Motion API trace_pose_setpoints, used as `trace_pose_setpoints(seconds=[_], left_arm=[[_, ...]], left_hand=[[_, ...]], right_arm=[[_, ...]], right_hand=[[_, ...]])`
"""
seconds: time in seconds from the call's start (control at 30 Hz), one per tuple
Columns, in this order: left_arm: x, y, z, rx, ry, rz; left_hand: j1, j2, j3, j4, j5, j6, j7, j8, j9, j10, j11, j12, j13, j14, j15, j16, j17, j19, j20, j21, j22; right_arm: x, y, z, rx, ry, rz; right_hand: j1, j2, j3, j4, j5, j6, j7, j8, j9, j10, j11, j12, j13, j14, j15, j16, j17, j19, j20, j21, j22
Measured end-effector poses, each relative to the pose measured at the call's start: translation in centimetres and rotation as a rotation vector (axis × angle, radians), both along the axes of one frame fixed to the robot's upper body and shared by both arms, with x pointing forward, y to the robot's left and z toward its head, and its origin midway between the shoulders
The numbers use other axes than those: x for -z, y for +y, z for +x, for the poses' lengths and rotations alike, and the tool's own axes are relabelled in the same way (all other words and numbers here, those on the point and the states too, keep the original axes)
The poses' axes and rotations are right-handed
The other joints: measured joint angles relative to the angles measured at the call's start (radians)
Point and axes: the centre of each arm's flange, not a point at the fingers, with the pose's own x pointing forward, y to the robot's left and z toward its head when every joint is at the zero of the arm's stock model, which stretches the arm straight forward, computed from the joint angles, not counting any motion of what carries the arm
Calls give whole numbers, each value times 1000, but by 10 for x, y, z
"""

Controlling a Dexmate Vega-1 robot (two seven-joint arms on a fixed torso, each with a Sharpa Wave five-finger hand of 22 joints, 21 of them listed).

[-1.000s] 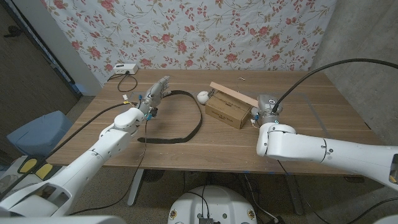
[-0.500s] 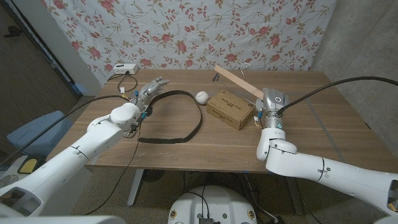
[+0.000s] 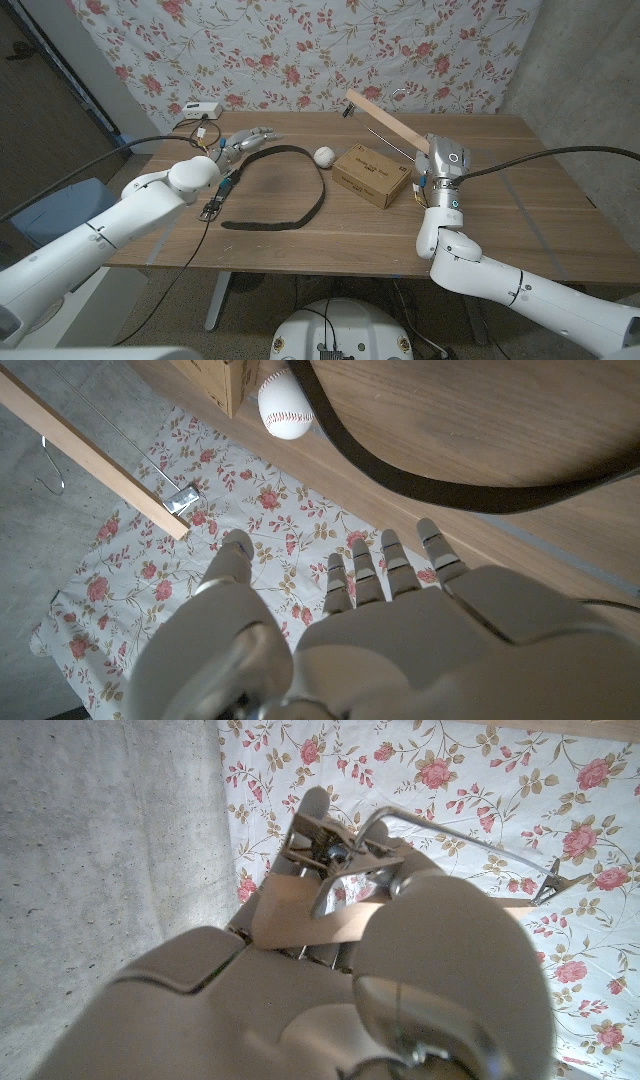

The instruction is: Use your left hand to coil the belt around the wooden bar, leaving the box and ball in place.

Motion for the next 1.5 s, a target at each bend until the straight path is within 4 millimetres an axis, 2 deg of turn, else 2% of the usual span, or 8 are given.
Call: trace_pose_setpoints(seconds=[0.07, 0.3, 0.57, 0.9, 1.07, 1.33, 1.47, 1.5], left_arm=[[1, -2, -3, 8, 5, 19], [12, -13, -16, 41, 22, 87], [23, -28, -33, 64, 23, 161], [31, -48, -56, 58, 36, 267], [35, -51, -58, -4, 70, 349], [35, -64, -57, -56, 127, 479], [36, -64, -55, -84, 148, 523], [34, -71, -54, -83, 150, 547]], left_hand=[[-4, -4, -3, 3, 0, -8, -8, -9, 0, -12, 3, -7, 0, -7, -4, -4, -2, -1, 1, -4, 0], [-17, -25, -23, 6, 6, -65, -4, -35, 0, -44, 10, -21, 5, -37, 1, -19, -2, -12, -2, -11, 0], [-12, -30, -26, 10, 12, -69, -1, -35, 0, -51, 6, -26, 5, -46, 0, -26, -6, -25, -4, -19, 0], [51, -35, -21, -7, 20, 5, 15, -11, 5, -22, -2, -17, 10, -25, -10, -25, -12, -14, -15, -26, 0], [67, -43, -21, -7, 20, 43, 18, 0, 5, 14, -12, -6, 10, 8, -22, -17, -12, 6, -17, -26, 0], [73, -48, -21, -7, 20, 44, 17, 0, 5, 23, -14, -2, 14, 12, -26, -13, -12, 11, -22, -26, 0], [90, -47, -21, -7, 20, 85, 15, 7, 5, 45, -24, 3, 14, 32, -39, -4, -11, 19, -25, -26, 0], [96, -44, -21, -7, 20, 95, 15, 7, 5, 51, -26, 8, 17, 40, -43, -2, -11, 24, -27, -26, 0]], right_arm=[[1, -2, 0, -2, -10, 1], [3, -5, -2, -19, -41, 2], [7, -11, -4, -30, -69, 8], [7, -16, -6, -58, -103, 9], [8, -22, -6, -60, -117, 16], [7, -28, -4, -60, -130, 22], [6, -29, -3, -63, -133, 22], [5, -29, -2, -66, -135, 21]], right_hand=[[0, 0, 0, 0, 0, 0, 0, 1, 4, 0, 0, 0, 0, -4, 4, 4, 0, -3, 3, 4, 0], [0, 0, 0, 0, 0, 0, 0, 8, 20, 0, 0, 0, 2, -7, 3, 11, -1, -5, 1, 16, -3], [0, 0, 0, 0, 0, 0, 0, 11, 29, 4, -4, 0, 2, -7, 4, 26, 0, -10, 6, 30, -7], [0, 0, -4, 4, 0, 0, 0, 11, 29, 5, -5, 0, 7, -14, 7, 38, 0, -18, 7, 51, -12], [0, 0, -4, 4, 0, 0, 0, 11, 28, 5, -5, -8, 5, -14, 7, 45, -1, -21, 10, 59, -12], [0, 0, -4, 4, 0, 0, 0, 11, 28, 5, -5, -8, 5, -18, 10, 56, 0, -25, 7, 73, -19], [0, 0, -4, 4, 0, 0, 0, 11, 28, 5, -5, -8, 7, -27, 9, 61, 0, -25, 7, 81, -22], [0, 0, -4, 4, 0, 0, 0, 11, 28, 5, -5, -8, 7, -27, 9, 63, 0, -28, 10, 81, -23]])
